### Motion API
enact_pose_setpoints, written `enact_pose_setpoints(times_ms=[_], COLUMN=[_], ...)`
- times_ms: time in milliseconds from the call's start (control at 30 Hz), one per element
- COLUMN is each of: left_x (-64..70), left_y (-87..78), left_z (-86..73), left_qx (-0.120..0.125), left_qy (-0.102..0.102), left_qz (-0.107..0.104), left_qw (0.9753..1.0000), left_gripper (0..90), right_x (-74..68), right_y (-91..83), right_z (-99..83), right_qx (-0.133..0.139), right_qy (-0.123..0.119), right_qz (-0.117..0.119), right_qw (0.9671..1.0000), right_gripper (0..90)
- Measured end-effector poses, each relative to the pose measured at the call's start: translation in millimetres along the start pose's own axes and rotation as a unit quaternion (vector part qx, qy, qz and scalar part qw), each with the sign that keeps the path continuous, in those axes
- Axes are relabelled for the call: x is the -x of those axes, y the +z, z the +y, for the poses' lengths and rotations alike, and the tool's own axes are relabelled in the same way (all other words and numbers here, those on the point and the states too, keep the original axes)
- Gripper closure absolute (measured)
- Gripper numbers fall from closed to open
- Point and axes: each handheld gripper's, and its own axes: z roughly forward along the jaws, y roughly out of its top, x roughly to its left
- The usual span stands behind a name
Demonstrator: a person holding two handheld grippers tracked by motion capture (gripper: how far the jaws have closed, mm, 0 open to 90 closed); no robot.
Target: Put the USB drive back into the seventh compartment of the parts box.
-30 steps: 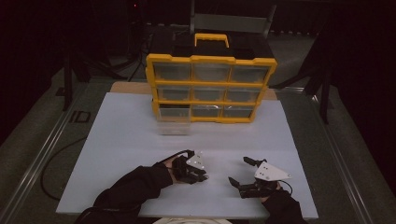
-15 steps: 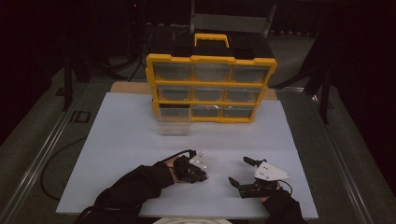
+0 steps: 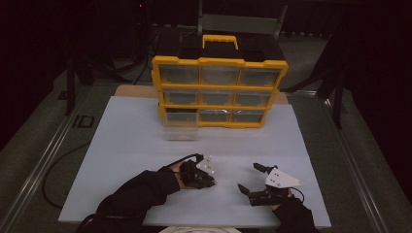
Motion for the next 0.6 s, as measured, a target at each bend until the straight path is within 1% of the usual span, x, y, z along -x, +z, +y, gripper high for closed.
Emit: enact_pose_setpoints(times_ms=[33, 67, 100, 133, 167, 233, 267, 333, 567, 600], left_x=[0.1, 0.2, 0.1, -0.2, 0.3, 0.2, 0.5, 0.4, -0.1, -0.4], left_y=[-0.2, -0.7, -1.7, -2.6, -3.3, -5.4, -6.1, -8.3, -17.1, -18.2], left_z=[0.4, 0.6, 0.9, 1.2, 1.5, 2.1, 2.3, 2.9, 5.3, 5.7], left_qx=[0.001, -0.001, 0.000, -0.002, -0.004, -0.005, -0.004, -0.006, -0.008, -0.009], left_qy=[-0.006, -0.002, -0.002, -0.003, 0.000, -0.001, 0.000, -0.001, 0.002, 0.001], left_qz=[-0.005, -0.005, -0.004, -0.010, -0.007, -0.010, -0.008, -0.012, -0.007, -0.011], left_qw=[1.0000, 1.0000, 1.0000, 0.9999, 1.0000, 0.9999, 1.0000, 0.9999, 0.9999, 0.9999], left_gripper=[79.2, 79.3, 79.2, 79.3, 79.2, 79.2, 79.2, 79.2, 79.2, 79.2], right_x=[0.0, -0.1, -0.3, -0.4, -0.4, -0.1, -0.2, -0.3, -0.3, -0.3], right_y=[0.0, 0.1, 0.2, 0.2, 0.1, 0.1, 0.1, 0.3, 0.3, 0.3], right_z=[0.0, 0.0, 0.1, 0.1, 0.1, 0.1, 0.0, 0.1, 0.1, 0.1], right_qx=[0.000, 0.000, -0.001, -0.001, 0.000, -0.001, 0.000, 0.000, -0.001, -0.001], right_qy=[0.000, 0.000, 0.001, 0.001, 0.000, 0.000, 0.001, 0.001, 0.002, 0.002], right_qz=[0.000, 0.000, 0.000, 0.000, 0.000, 0.000, 0.000, 0.000, 0.000, 0.001], right_qw=[1.0000, 1.0000, 1.0000, 1.0000, 1.0000, 1.0000, 1.0000, 1.0000, 1.0000, 1.0000], right_gripper=[8.8, 8.8, 8.8, 8.8, 8.8, 8.8, 8.8, 8.8, 8.9, 8.8])
